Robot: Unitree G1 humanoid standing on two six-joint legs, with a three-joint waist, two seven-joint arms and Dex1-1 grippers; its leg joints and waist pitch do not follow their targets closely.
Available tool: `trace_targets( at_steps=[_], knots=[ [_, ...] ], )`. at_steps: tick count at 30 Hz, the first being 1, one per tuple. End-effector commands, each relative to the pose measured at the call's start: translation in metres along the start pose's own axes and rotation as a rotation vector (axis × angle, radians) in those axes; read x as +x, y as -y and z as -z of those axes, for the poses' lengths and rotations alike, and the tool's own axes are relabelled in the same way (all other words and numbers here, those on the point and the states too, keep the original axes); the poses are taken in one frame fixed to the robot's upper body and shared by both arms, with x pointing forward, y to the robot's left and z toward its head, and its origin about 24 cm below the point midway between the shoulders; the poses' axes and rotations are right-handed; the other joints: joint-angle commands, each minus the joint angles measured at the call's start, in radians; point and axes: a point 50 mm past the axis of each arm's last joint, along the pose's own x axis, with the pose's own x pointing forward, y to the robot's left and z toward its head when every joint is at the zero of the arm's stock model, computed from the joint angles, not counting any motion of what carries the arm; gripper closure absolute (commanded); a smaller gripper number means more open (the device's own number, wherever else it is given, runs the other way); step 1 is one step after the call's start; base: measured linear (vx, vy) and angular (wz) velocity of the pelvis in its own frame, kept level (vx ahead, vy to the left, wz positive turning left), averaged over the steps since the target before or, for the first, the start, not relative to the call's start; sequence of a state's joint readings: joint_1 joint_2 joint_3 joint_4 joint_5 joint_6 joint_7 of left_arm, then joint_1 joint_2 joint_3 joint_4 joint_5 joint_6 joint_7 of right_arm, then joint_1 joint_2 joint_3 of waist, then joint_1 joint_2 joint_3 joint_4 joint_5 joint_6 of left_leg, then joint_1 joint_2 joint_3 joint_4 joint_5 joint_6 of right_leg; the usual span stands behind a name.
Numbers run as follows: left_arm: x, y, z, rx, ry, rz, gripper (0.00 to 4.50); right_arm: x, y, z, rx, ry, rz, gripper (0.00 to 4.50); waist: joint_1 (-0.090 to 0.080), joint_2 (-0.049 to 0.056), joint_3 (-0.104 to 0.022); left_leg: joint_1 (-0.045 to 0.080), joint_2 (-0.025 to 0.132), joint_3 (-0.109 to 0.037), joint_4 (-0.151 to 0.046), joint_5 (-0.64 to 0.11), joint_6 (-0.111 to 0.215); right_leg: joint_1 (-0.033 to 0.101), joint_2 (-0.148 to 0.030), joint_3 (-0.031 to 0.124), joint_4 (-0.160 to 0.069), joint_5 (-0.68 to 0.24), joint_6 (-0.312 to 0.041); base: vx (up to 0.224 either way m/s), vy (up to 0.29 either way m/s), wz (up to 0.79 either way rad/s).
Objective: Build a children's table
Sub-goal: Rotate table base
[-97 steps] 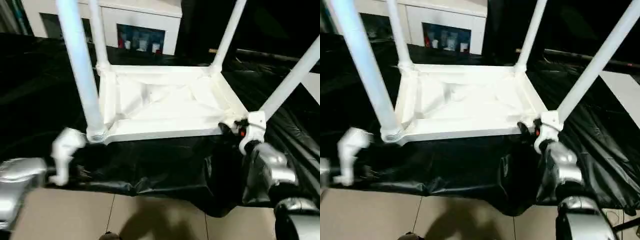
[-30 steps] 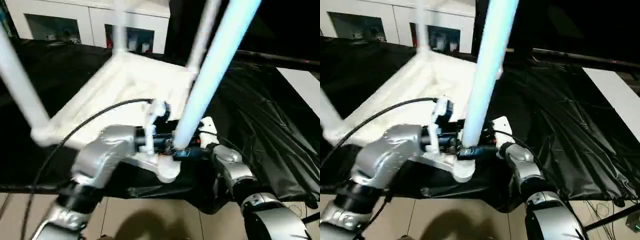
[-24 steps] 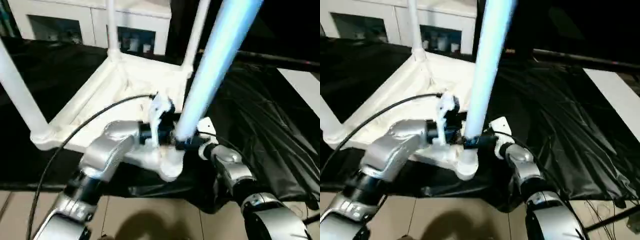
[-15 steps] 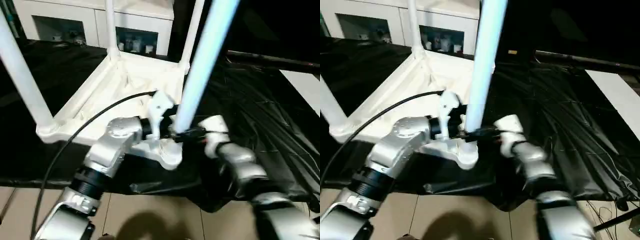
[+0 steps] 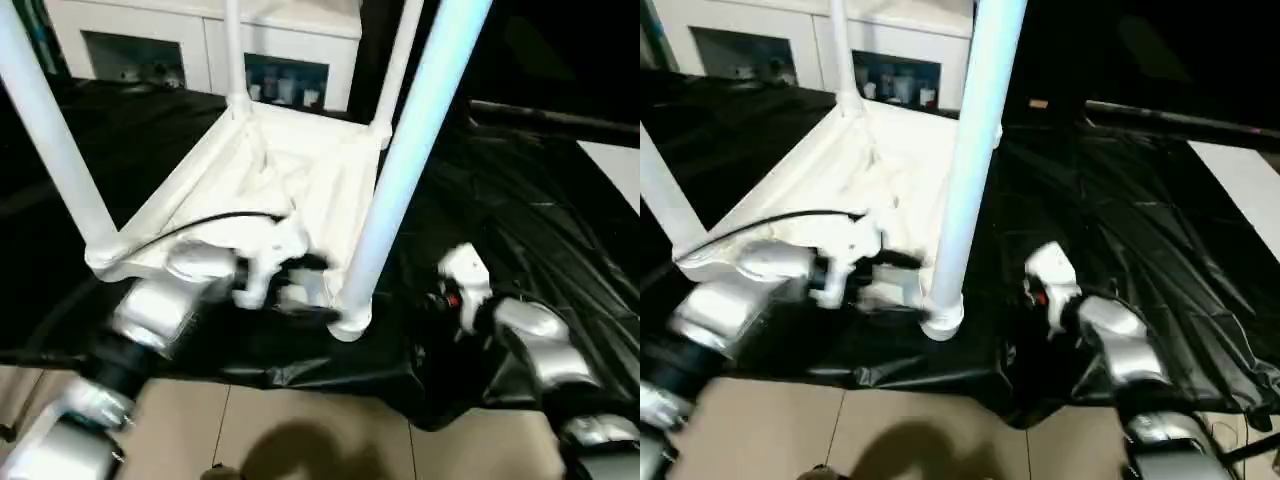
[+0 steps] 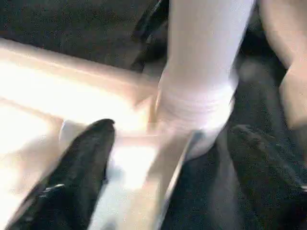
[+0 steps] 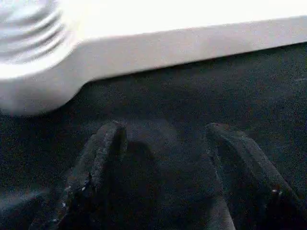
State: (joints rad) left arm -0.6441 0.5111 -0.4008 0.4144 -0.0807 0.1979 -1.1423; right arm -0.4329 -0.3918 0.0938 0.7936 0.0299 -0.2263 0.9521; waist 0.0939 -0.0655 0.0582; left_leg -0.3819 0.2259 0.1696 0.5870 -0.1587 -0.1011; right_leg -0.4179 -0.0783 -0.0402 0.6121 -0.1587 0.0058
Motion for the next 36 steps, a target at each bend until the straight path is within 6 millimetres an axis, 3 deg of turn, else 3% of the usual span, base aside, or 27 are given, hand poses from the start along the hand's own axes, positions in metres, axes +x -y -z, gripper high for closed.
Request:
trace_targets(
  at_steps=[1,2,3,5,8,16,28,36],
  knots=[
    [0.0,-0.003,-0.001,0.047,-0.039,-0.004,0.59,-0.004,0.0,0.0,-0.029,-0.029,-0.03,1.56,0.004,0.016,-0.07,0.018,-0.004,0.008,-0.073,-0.325,-0.003,0.051,-0.038,0.021,-0.07,-0.269,-0.197,0.0,0.0,0.0],
    [0.0,-0.007,0.0,0.054,-0.061,-0.017,0.84,-0.006,-0.003,0.0,-0.046,-0.039,-0.066,1.56,0.005,0.025,-0.072,0.021,-0.004,0.008,-0.071,-0.322,-0.004,0.05,-0.039,0.021,-0.069,-0.259,-0.206,0.0,0.0,0.0],
    [0.0,-0.008,0.0,0.057,-0.061,-0.017,0.84,-0.007,-0.003,-0.001,-0.047,-0.038,-0.071,1.56,0.004,0.022,-0.071,0.019,-0.005,0.01,-0.071,-0.32,0.0,0.051,-0.036,0.021,-0.071,-0.257,-0.207,0.0,0.0,0.0],
    [0.003,-0.01,-0.003,0.06,-0.051,0.013,0.91,-0.011,-0.005,-0.005,-0.055,-0.024,-0.102,1.56,0.009,0.027,-0.072,0.018,-0.006,0.011,-0.069,-0.304,0.011,0.053,-0.037,0.022,-0.069,-0.245,-0.209,0.0,0.0,0.0],
    [0.006,-0.008,-0.004,0.064,-0.048,0.078,1.29,-0.016,-0.006,-0.005,-0.054,-0.026,-0.129,1.56,0.013,0.023,-0.071,0.017,-0.003,0.011,-0.07,-0.298,0.015,0.052,-0.041,0.021,-0.07,-0.261,-0.216,0.0,0.0,0.0],
    [0.01,-0.006,-0.001,0.083,-0.091,0.185,1.81,-0.023,-0.006,-0.006,-0.065,-0.045,-0.153,1.56,0.017,0.026,-0.071,0.019,-0.002,0.011,-0.07,-0.307,0.017,0.05,-0.042,0.021,-0.072,-0.271,-0.217,0.0,0.0,0.0],
    [0.015,-0.011,0.004,0.106,-0.116,0.17,2.7,-0.034,-0.022,-0.021,-0.081,0.005,-0.335,1.56,0.026,0.015,-0.071,0.017,0.001,0.01,-0.069,-0.297,0.038,0.053,-0.043,0.02,-0.074,-0.277,-0.206,0.0,0.0,0.0],
    [0.019,-0.014,0.007,0.127,-0.132,0.143,3.29,-0.037,-0.026,-0.028,-0.079,0.019,-0.358,1.56,0.028,0.017,-0.07,0.016,0.0,0.007,-0.071,-0.311,0.029,0.051,-0.048,0.02,-0.081,-0.335,-0.183,0.0,0.0,0.0]
  ],
)
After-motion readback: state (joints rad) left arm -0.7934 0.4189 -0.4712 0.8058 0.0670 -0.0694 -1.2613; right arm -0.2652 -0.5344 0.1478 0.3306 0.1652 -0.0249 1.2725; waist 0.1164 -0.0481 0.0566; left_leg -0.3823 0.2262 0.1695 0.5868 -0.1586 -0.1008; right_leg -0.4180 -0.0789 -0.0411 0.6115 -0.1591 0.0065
